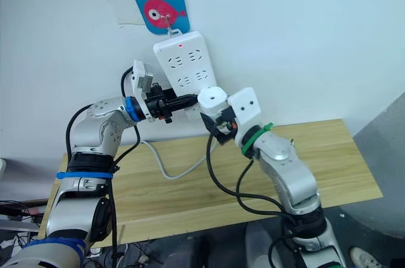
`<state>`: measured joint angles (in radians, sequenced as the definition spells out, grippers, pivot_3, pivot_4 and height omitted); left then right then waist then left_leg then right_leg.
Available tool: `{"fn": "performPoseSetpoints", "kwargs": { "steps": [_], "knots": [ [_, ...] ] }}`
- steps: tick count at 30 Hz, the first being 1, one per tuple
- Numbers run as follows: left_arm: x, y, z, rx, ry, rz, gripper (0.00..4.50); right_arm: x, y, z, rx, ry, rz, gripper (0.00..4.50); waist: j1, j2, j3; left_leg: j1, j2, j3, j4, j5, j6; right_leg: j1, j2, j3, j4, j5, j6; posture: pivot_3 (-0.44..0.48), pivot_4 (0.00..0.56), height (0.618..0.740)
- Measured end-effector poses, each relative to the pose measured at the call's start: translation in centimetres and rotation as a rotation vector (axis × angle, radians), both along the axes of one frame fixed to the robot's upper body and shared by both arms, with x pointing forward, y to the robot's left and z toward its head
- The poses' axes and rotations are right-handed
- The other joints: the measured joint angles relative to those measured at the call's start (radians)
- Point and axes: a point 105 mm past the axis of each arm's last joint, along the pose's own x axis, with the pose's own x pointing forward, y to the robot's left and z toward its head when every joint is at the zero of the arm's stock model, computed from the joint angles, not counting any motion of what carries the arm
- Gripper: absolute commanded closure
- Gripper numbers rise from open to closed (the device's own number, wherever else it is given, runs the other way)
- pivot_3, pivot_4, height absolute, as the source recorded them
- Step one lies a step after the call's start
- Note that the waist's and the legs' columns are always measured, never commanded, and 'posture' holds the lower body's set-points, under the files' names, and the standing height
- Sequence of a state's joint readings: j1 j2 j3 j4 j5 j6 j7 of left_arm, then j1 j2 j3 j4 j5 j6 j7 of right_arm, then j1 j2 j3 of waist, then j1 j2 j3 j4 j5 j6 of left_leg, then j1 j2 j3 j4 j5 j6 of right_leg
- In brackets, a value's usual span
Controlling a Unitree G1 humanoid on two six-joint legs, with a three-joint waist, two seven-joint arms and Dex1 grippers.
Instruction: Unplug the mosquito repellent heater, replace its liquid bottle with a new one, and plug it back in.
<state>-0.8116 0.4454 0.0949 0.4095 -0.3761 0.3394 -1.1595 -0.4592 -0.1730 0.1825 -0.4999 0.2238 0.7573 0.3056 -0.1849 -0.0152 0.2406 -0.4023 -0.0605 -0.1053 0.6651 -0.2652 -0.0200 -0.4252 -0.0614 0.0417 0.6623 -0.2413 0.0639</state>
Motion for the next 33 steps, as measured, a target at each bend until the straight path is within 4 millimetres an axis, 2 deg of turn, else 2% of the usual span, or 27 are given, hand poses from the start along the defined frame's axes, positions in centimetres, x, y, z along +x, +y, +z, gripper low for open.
{"fn": "performPoseSetpoints", "kwargs": {
  "steps": [5, 8, 10, 11, 14, 18, 21, 23, 26, 30, 33],
  "knots": [
    [0.1, 0.1, 0.0, 0.005, -0.006, 0.000, 3.14, -1.7, -1.7, 1.4, 0.013, -0.011, 0.067, 0.05, 0.003, 0.000, 0.000, 0.000, 0.002, 0.000, -0.001, -0.001, 0.001, 0.000, 0.002, 0.000, 0.000, 0.000, 0.000, -0.237, 0.215, 0.740],
    [0.1, 0.3, 0.0, 0.016, -0.008, 0.005, 3.14, -2.4, -3.3, 1.3, 0.006, 0.018, 0.101, 0.05, 0.004, 0.000, 0.000, 0.001, 0.002, 0.001, -0.001, -0.001, 0.001, 0.000, 0.002, 0.000, 0.000, 0.000, 0.000, -0.238, 0.215, 0.740],
    [0.2, 0.7, -0.1, 0.023, -0.009, 0.013, 2.42, -2.6, -3.9, 1.2, 0.005, 0.035, 0.121, 0.40, 0.004, 0.000, 0.000, 0.002, 0.002, 0.001, -0.001, -0.001, 0.001, 0.000, 0.002, 0.001, 0.001, 0.000, 0.000, -0.231, 0.213, 0.740],
    [0.3, 0.7, -0.2, 0.030, -0.005, 0.015, 2.20, -2.7, -4.0, 1.3, 0.007, 0.038, 0.134, 0.63, 0.004, 0.000, 0.000, 0.002, 0.002, 0.001, -0.001, -0.001, 0.001, 0.000, 0.002, 0.001, 0.001, 0.000, 0.000, -0.231, 0.213, 0.740],
    [0.4, 1.4, -0.8, 0.052, 0.011, 0.035, 1.20, -3.1, -3.7, 1.2, 0.004, 0.054, 0.194, 1.76, 0.002, 0.000, 0.000, 0.002, 0.003, 0.001, -0.001, -0.001, 0.001, 0.000, 0.003, 0.001, 0.001, 0.000, 0.000, -0.208, 0.211, 0.740],
    [-0.1, 4.0, -2.4, 0.114, 0.042, 0.101, 0.00, -2.9, -3.4, 0.7, -0.006, 0.071, 0.253, 3.26, -0.004, 0.000, 0.000, 0.002, 0.003, 0.001, -0.002, -0.001, 0.001, -0.001, 0.003, 0.002, 0.001, 0.000, 0.000, -0.159, 0.211, 0.740],
    [-1.0, 5.6, -3.4, 0.155, 0.062, 0.136, 0.00, -2.8, -3.1, 0.4, -0.019, 0.076, 0.295, 4.31, 0.002, 0.000, 0.000, 0.001, 0.003, 0.001, -0.002, -0.001, 0.001, -0.001, 0.003, 0.002, 0.001, 0.000, 0.000, -0.118, 0.209, 0.740],
    [-1.7, 6.3, -3.4, 0.176, 0.058, 0.149, 0.00, -2.8, -2.9, -0.1, -0.032, 0.087, 0.330, 4.44, 0.018, 0.000, 0.000, 0.001, 0.003, 0.001, -0.002, -0.001, 0.001, -0.001, 0.003, 0.002, 0.001, 0.000, 0.000, -0.098, 0.210, 0.740],
    [-3.1, 6.4, -2.1, 0.186, -0.020, 0.164, 0.00, -2.7, -2.2, -0.6, -0.039, 0.094, 0.376, 4.44, 0.046, 0.000, 0.000, 0.002, 0.003, 0.001, -0.001, -0.001, 0.001, -0.001, 0.002, 0.002, 0.001, 0.000, 0.000, -0.068, 0.205, 0.740],
    [-6.1, 4.8, -0.4, 0.170, -0.130, 0.152, 0.00, -2.3, -1.1, -1.2, -0.052, 0.086, 0.406, 4.44, 0.080, 0.000, 0.000, 0.002, 0.003, 0.001, -0.001, -0.001, 0.001, -0.001, -0.001, 0.001, 0.001, 0.000, 0.000, -0.044, 0.204, 0.740],
    [-8.1, 3.6, 0.0, 0.160, -0.146, 0.131, 0.00, -2.2, -0.3, -1.4, -0.051, 0.083, 0.428, 4.44, 0.102, 0.000, 0.000, 0.002, 0.003, 0.000, -0.001, 0.000, 0.000, 0.000, -0.001, 0.000, 0.002, 0.001, -0.001, -0.037, 0.204, 0.740]
  ]
}}
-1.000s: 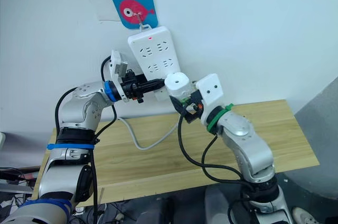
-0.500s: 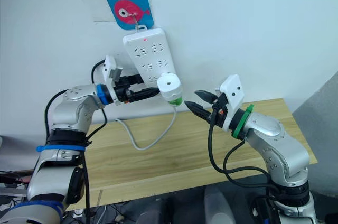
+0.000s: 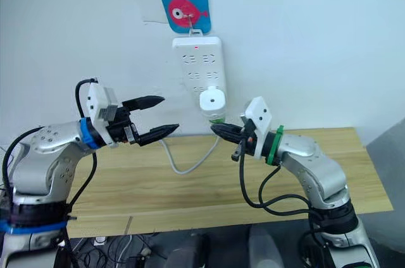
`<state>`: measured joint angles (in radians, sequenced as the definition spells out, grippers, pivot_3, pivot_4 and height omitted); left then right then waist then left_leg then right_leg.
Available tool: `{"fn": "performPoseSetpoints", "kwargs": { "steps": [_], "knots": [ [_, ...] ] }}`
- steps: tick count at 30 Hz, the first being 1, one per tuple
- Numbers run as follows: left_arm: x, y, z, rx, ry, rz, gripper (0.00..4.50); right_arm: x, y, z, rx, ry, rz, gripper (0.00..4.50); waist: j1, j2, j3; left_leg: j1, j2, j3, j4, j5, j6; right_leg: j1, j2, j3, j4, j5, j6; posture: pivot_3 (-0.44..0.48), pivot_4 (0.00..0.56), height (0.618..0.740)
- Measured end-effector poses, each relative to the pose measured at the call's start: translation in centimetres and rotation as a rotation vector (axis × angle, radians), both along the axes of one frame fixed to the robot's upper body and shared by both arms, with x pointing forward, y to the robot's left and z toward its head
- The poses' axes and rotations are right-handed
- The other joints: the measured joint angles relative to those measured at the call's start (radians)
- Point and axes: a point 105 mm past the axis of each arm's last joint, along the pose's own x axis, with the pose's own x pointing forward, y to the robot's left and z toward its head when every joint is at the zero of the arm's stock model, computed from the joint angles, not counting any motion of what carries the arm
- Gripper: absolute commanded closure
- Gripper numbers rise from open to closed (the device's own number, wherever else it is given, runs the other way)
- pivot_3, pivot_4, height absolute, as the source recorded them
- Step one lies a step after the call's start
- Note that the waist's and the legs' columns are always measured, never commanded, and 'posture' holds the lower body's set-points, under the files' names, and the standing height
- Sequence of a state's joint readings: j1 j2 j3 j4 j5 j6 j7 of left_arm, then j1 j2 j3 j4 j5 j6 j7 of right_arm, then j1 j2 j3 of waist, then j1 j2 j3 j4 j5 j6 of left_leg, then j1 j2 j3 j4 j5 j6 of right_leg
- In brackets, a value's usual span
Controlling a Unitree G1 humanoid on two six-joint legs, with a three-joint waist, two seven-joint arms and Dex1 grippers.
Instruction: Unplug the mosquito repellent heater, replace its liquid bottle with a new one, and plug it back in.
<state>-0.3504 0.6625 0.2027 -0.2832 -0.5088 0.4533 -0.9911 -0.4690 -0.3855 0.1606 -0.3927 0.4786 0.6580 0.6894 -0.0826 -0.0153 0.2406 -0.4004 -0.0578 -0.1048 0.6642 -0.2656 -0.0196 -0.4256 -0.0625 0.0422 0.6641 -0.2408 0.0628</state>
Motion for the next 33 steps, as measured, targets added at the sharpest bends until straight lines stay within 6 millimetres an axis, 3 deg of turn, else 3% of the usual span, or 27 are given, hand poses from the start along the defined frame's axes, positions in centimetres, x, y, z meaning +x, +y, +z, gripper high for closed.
{"fn": "performPoseSetpoints", "kwargs": {
  "steps": [4, 8, 33],
  "knots": [
    [-2.1, -1.3, -0.7, 0.000, 0.028, -0.018, 0.00, 0.4, 0.1, 0.2, -0.006, -0.034, -0.019, 4.44, 0.010, 0.000, 0.000, 0.001, -0.001, 0.000, 0.000, 0.000, 0.000, 0.001, 0.002, -0.001, 0.000, 0.001, -0.001, -0.037, 0.202, 0.740],
    [-2.8, -1.9, -0.9, -0.022, 0.041, -0.006, 0.00, 1.1, 0.1, 0.1, 0.003, -0.040, -0.061, 4.44, 0.023, 0.000, 0.000, 0.001, -0.001, 0.000, 0.000, 0.000, 0.000, 0.001, 0.002, -0.001, 0.000, 0.001, -0.001, -0.036, 0.203, 0.740],
    [-2.5, -2.3, -0.5, -0.041, 0.046, -0.011, 0.00, 2.3, -1.4, 0.0, -0.018, -0.066, -0.145, 4.44, 0.024, 0.000, 0.000, 0.001, 0.000, 0.001, 0.000, 0.000, 0.000, 0.001, 0.003, 0.000, 0.000, 0.001, -0.001, -0.067, 0.205, 0.740]
  ]
}}
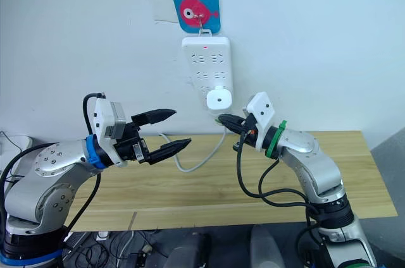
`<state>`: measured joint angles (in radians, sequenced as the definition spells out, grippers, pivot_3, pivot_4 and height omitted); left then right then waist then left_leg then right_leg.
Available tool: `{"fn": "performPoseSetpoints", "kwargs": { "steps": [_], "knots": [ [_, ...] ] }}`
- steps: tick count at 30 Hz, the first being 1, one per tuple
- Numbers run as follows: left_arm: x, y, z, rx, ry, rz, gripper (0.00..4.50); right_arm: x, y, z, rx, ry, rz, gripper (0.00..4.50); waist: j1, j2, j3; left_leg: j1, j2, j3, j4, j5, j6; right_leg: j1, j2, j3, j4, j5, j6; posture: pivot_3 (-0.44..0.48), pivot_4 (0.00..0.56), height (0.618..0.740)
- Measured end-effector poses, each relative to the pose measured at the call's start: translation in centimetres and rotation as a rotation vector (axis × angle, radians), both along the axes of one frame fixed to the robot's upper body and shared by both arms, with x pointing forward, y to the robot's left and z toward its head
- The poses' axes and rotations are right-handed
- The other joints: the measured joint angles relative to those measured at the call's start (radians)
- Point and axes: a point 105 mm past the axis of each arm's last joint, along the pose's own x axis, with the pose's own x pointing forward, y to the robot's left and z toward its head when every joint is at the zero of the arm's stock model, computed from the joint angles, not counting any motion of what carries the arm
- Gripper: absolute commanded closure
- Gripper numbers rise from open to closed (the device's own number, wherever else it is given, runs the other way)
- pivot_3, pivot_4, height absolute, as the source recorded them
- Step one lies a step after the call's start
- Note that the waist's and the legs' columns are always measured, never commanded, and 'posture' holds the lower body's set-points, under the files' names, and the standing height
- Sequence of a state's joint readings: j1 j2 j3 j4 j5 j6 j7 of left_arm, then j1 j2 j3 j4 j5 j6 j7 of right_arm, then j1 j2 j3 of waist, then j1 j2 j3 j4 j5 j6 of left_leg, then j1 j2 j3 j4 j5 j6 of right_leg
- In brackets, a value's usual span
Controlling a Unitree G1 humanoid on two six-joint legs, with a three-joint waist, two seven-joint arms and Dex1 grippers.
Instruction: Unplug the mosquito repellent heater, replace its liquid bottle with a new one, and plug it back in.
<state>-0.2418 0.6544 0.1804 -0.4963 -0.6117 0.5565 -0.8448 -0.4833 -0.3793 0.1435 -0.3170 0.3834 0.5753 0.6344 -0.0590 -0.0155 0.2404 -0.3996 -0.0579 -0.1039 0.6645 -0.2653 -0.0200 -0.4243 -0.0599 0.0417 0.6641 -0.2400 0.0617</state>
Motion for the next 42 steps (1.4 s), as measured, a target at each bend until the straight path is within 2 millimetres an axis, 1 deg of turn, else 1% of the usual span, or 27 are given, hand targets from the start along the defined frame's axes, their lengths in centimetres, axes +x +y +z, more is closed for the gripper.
{"fn": "performPoseSetpoints", "kwargs": {
  "steps": [6, 10, 16, 19, 24, 28, 30, 32, 35, 36, 37, 39, 42],
  "knots": [
    [0.0, -0.1, -0.1, 0.001, 0.004, -0.003, 0.00, 0.2, -0.1, -0.1, -0.008, -0.010, -0.012, 4.44, 0.000, 0.000, 0.000, 0.000, 0.000, 0.000, 0.000, 0.000, 0.000, 0.000, 0.000, 0.000, 0.000, 0.000, -0.001, -0.068, 0.204, 0.740],
    [0.0, -0.3, -0.2, 0.003, 0.010, -0.011, 0.00, 0.3, 0.0, -0.1, -0.017, -0.027, -0.021, 4.44, 0.000, 0.000, 0.000, 0.000, 0.000, 0.000, 0.000, 0.000, 0.000, 0.000, 0.000, 0.000, 0.000, 0.000, -0.001, -0.073, 0.206, 0.740],
    [0.3, -0.1, -0.5, -0.002, 0.024, -0.003, 0.00, 0.4, 0.4, -0.2, 0.001, -0.026, -0.031, 4.44, 0.000, 0.000, 0.000, 0.001, 0.000, 0.000, 0.000, 0.001, -0.001, 0.001, 0.000, 0.000, 0.000, 0.001, -0.001, -0.090, 0.203, 0.740],
    [0.3, 0.0, -0.5, -0.002, 0.024, -0.008, 0.00, 0.3, 0.4, -0.2, 0.003, -0.023, -0.030, 4.44, -0.002, 0.000, 0.000, 0.001, 0.000, 0.000, 0.000, 0.001, -0.001, 0.001, 0.000, 0.000, 0.000, 0.001, -0.001, -0.137, 0.179, 0.740],
    [0.1, 0.4, -1.2, 0.013, 0.047, -0.004, 0.00, -0.2, -0.4, -0.9, -0.003, 0.018, -0.028, 4.44, -0.011, 0.000, -0.002, 0.000, 0.000, 0.001, 0.000, 0.002, -0.004, 0.001, 0.000, 0.000, -0.001, 0.001, -0.001, -0.164, 0.159, 0.740],
    [0.4, 1.4, -2.0, 0.021, 0.076, 0.020, 0.00, -1.7, -0.3, -1.6, -0.002, 0.068, 0.053, 4.44, -0.023, -0.001, -0.006, 0.000, 0.001, 0.001, 0.000, 0.002, -0.004, 0.001, 0.001, 0.000, -0.001, 0.001, -0.001, -0.181, 0.128, 0.740],
    [0.7, 2.2, -2.1, 0.021, 0.085, 0.046, 0.00, -2.5, -0.5, -1.7, -0.003, 0.090, 0.086, 4.44, -0.029, 0.000, -0.014, 0.000, 0.001, 0.001, 0.000, 0.002, -0.004, 0.000, 0.001, 0.000, -0.001, 0.001, -0.001, -0.194, 0.109, 0.740],
    [1.0, 3.1, -2.1, 0.018, 0.091, 0.082, 0.00, -3.0, -1.2, -1.6, -0.002, 0.104, 0.102, 4.44, -0.031, -0.001, -0.028, 0.000, 0.002, 0.002, -0.001, 0.002, -0.004, 0.000, 0.002, 0.000, -0.003, 0.001, -0.001, -0.204, 0.094, 0.740],
    [1.5, 5.0, -2.2, 0.027, 0.111, 0.152, 0.00, -4.0, -2.9, -1.6, -0.029, 0.111, 0.106, 4.44, -0.031, -0.001, -0.050, 0.000, 0.002, 0.002, -0.001, 0.002, -0.003, 0.000, 0.002, 0.000, -0.004, 0.001, -0.001, -0.227, 0.060, 0.740],
    [1.7, 5.7, -2.4, 0.039, 0.122, 0.176, 0.00, -4.1, -3.5, -1.9, -0.041, 0.117, 0.092, 4.08, -0.032, -0.002, -0.063, 0.000, 0.002, 0.002, -0.002, 0.002, -0.003, 0.001, 0.002, 0.001, -0.005, 0.001, -0.001, -0.237, 0.050, 0.740],
    [1.7, 6.3, -2.6, 0.059, 0.130, 0.199, 0.00, -4.1, -4.1, -2.0, -0.047, 0.121, 0.073, 3.85, -0.035, -0.001, -0.072, 0.000, 0.002, 0.003, -0.002, 0.002, -0.004, 0.001, 0.002, 0.001, -0.006, 0.001, -0.001, -0.261, 0.023, 0.740],
    [1.8, 7.5, -3.4, 0.091, 0.163, 0.237, 0.00, -4.2, -5.4, -2.5, -0.063, 0.127, 0.030, 3.16, -0.042, -0.001, -0.102, 0.000, 0.002, 0.003, -0.003, 0.002, -0.004, 0.001, 0.002, 0.001, -0.007, 0.001, -0.001, -0.297, 0.000, 0.740],
    [2.0, 9.6, -4.5, 0.123, 0.215, 0.310, 0.00, -4.3, -7.4, -3.1, -0.097, 0.116, -0.024, 2.03, -0.062, 0.000, -0.141, 0.001, 0.002, 0.003, -0.003, 0.000, -0.004, 0.003, 0.002, 0.001, -0.011, 0.000, -0.001, -0.327, 0.000, 0.740]
  ]
}}
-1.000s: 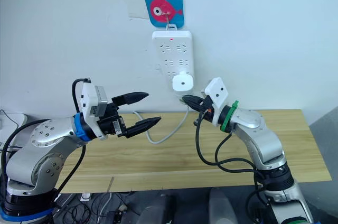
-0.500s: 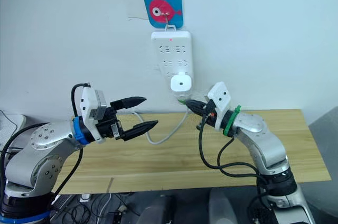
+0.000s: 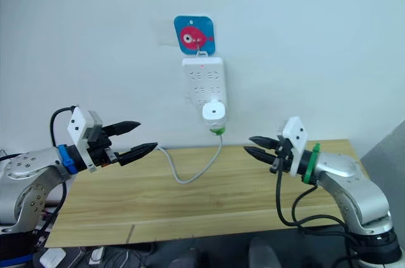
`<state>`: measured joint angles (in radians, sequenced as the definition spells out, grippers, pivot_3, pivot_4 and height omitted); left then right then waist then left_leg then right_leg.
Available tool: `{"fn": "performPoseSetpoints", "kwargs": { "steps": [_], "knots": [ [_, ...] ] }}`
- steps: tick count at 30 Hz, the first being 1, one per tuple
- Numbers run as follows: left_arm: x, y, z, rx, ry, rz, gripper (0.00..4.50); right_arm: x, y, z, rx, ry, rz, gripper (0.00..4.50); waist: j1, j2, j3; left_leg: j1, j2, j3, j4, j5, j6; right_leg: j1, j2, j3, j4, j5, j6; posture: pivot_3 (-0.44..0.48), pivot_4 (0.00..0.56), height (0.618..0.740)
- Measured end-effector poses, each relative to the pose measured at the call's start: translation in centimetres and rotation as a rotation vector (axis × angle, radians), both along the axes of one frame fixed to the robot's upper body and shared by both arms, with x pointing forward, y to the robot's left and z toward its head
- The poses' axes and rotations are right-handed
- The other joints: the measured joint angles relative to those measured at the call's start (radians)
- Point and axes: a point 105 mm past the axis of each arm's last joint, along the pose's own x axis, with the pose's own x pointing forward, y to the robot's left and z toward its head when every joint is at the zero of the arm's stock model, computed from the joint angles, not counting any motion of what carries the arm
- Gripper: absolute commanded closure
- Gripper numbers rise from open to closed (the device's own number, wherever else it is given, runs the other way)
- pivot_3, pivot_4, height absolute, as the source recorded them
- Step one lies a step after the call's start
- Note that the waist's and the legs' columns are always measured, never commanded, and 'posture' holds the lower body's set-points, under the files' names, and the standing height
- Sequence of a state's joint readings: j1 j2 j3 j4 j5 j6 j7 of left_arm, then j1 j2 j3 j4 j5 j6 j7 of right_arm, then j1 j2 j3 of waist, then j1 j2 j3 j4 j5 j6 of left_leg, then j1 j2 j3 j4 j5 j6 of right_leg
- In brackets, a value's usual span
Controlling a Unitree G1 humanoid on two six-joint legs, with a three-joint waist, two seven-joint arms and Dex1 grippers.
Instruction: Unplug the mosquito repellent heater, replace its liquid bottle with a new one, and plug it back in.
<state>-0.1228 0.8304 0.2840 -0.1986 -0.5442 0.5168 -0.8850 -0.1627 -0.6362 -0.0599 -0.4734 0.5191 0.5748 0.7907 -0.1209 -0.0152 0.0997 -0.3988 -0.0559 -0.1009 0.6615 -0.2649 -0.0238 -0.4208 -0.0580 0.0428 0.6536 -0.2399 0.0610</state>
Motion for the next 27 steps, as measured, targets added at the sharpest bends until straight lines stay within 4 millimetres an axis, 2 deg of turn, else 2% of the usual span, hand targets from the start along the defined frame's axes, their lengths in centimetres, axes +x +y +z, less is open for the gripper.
{"fn": "performPoseSetpoints", "kwargs": {
  "steps": [5, 12, 17, 20, 22, 27],
  "knots": [
    [0.6, 2.3, -1.2, 0.026, 0.015, 0.080, 0.00, 1.0, -1.8, 0.2, -0.016, -0.050, -0.056, 0.13, -0.058, 0.003, -0.040, 0.001, 0.000, -0.003, 0.000, -0.004, 0.004, 0.004, 0.000, -0.002, -0.006, 0.000, 0.000, -0.370, 0.000, 0.740],
    [1.1, 3.5, -2.1, 0.030, 0.003, 0.116, 0.00, 1.5, -2.5, -0.5, -0.045, -0.054, -0.065, 0.05, -0.152, 0.009, -0.062, 0.001, -0.002, -0.005, 0.000, -0.010, 0.004, 0.006, -0.007, 0.001, -0.008, -0.006, 0.002, -0.389, 0.000, 0.740],
    [1.8, 3.8, -1.7, 0.048, -0.030, 0.118, 0.00, 2.0, -2.5, -1.8, -0.070, -0.041, -0.067, 0.05, -0.196, 0.011, -0.070, 0.001, -0.003, -0.007, 0.000, -0.012, 0.006, 0.007, -0.008, 0.001, -0.008, -0.008, 0.002, -0.360, 0.000, 0.740],
    [2.2, 3.9, -1.4, 0.050, -0.044, 0.120, 0.00, 2.5, -2.4, -2.1, -0.066, -0.035, -0.071, 0.05, -0.206, 0.012, -0.072, 0.001, -0.004, -0.007, 0.000, -0.013, 0.007, 0.007, -0.009, 0.001, -0.007, -0.008, 0.003, -0.334, 0.000, 0.740],
    [2.5, 3.9, -1.1, 0.051, -0.051, 0.122, 0.00, 2.9, -2.4, -1.9, -0.058, -0.038, -0.074, 0.05, -0.207, 0.012, -0.072, 0.001, -0.004, -0.007, 0.000, -0.013, 0.007, 0.007, -0.009, 0.001, -0.007, -0.008, 0.003, -0.278, 0.000, 0.740],
    [3.4, 3.6, -0.1, 0.057, -0.079, 0.117, 0.00, 3.8, -2.8, -1.5, -0.067, -0.058, -0.083, 0.05, -0.190, 0.013, -0.073, 0.003, -0.004, -0.007, 0.000, -0.013, 0.008, 0.010, -0.009, 0.001, -0.007, -0.009, 0.004, -0.252, 0.000, 0.740]
  ]
}}
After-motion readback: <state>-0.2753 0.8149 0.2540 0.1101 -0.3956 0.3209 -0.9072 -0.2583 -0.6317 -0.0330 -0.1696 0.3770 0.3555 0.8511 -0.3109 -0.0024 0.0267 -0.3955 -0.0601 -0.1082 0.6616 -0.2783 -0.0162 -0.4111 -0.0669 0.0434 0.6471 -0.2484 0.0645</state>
